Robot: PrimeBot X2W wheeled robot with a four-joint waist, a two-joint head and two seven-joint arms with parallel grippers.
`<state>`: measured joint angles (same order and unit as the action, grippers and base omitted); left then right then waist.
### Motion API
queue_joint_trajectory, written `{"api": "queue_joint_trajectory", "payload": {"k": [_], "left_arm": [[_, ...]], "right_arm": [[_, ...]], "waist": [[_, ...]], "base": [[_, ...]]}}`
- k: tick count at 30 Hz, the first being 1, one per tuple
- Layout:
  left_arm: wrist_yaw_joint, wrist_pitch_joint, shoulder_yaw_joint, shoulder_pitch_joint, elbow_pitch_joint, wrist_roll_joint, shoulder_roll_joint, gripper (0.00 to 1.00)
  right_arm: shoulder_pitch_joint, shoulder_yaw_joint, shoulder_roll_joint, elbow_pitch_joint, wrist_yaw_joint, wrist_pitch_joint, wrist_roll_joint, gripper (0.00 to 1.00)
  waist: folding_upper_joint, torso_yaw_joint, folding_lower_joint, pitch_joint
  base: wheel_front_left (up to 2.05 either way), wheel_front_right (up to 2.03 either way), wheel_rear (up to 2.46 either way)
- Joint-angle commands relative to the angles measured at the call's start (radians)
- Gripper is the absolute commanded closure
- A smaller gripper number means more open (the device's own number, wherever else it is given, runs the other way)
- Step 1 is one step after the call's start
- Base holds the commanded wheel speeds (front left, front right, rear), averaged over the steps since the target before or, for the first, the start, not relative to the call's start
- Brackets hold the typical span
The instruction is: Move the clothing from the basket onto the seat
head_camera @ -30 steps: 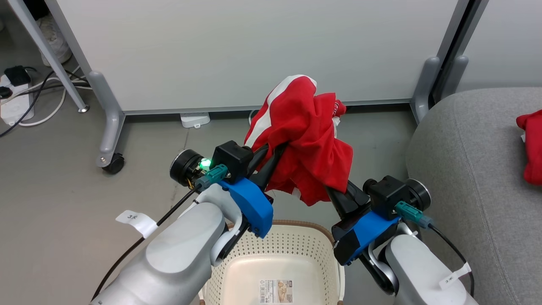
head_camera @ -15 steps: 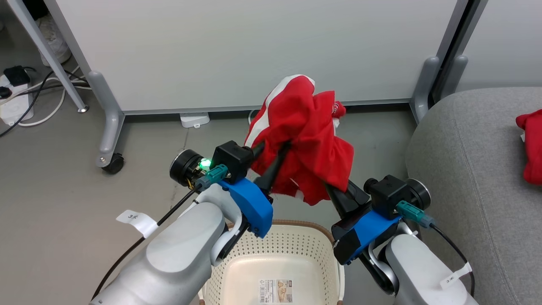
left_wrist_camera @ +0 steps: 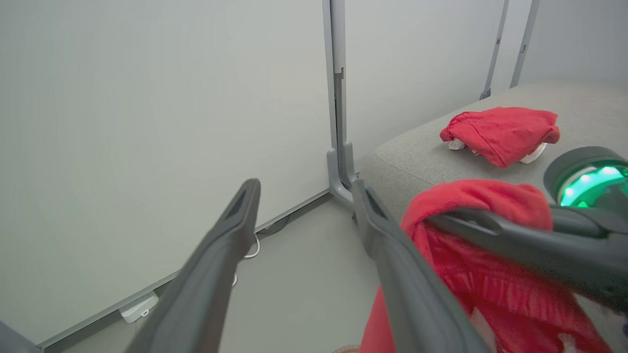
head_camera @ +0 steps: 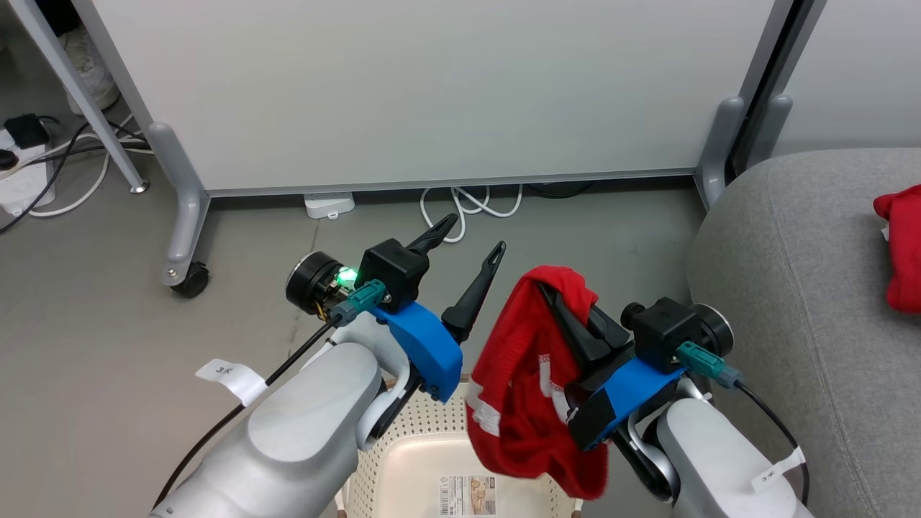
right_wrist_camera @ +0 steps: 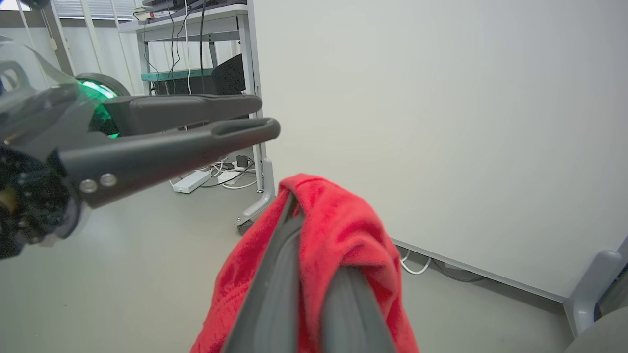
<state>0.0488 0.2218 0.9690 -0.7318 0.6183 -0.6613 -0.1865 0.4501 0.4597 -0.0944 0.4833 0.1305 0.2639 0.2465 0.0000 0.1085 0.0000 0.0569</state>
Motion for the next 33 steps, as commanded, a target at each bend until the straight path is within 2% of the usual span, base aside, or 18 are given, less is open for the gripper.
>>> {"api": "queue_joint_trajectory", "payload": {"k": [1,9,20,33], "left_arm": [[-0.005,0.005,0.002,-0.002,0.001,0.002,-0.003,0.0],[-0.014,0.013,0.003,0.007,-0.01,0.0,-0.004,0.0],[-0.02,0.02,0.008,-0.015,-0.028,0.014,-0.011,0.0],[-0.024,0.023,0.026,-0.045,-0.033,0.034,-0.016,0.0]], "right_arm": [[-0.008,-0.005,-0.006,-0.007,0.001,0.001,0.007,1.0],[-0.011,-0.035,-0.023,-0.04,0.001,0.001,0.006,1.0],[-0.002,-0.117,-0.06,-0.098,0.001,0.001,-0.008,1.0],[-0.062,-0.257,-0.063,-0.195,0.001,0.001,-0.026,1.0]], "waist": [[0.0,-0.004,0.0,0.001],[0.0,-0.034,0.0,0.021],[0.0,-0.112,0.0,0.08],[0.0,-0.279,0.0,0.141]], "base": [[0.0,0.0,0.0],[0.0,0.0,0.0],[0.0,0.0,0.0],[0.0,0.0,0.0]]}}
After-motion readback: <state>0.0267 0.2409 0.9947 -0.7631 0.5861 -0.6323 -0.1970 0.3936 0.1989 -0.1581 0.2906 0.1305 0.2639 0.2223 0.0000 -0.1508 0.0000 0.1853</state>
